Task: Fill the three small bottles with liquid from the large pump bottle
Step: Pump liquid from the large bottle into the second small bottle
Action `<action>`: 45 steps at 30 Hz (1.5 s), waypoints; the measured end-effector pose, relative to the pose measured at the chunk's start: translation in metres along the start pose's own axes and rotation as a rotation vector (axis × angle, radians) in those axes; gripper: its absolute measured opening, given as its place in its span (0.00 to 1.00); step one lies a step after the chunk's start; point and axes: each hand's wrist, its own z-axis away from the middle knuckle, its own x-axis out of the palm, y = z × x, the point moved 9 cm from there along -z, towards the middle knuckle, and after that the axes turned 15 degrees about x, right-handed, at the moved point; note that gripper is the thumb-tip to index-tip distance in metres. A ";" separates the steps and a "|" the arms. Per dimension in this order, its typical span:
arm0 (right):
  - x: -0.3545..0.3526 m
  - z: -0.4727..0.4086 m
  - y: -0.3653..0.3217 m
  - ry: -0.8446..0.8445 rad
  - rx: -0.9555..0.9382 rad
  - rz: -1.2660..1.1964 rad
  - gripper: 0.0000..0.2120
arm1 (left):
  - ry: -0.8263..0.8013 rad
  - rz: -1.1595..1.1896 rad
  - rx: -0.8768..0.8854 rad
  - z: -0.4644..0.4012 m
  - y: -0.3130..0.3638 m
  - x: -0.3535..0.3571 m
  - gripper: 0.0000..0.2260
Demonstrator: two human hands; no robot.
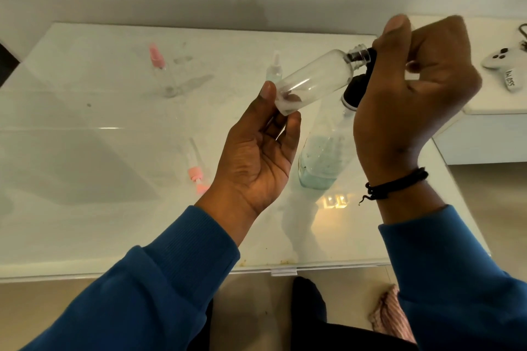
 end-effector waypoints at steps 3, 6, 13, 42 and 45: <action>0.001 0.007 -0.001 0.002 0.006 0.003 0.18 | 0.002 0.016 -0.004 0.000 0.000 -0.001 0.28; 0.001 0.010 0.001 -0.031 -0.012 0.008 0.18 | 0.007 0.017 -0.014 0.001 -0.001 -0.002 0.31; 0.000 0.007 0.000 -0.003 -0.002 0.007 0.18 | 0.001 0.018 -0.009 0.000 -0.001 -0.001 0.28; 0.001 0.007 0.000 -0.017 -0.004 0.008 0.18 | -0.002 0.028 -0.022 0.001 -0.002 -0.001 0.25; -0.001 0.006 0.004 -0.033 0.001 0.002 0.18 | -0.006 0.016 -0.024 0.002 -0.003 0.000 0.26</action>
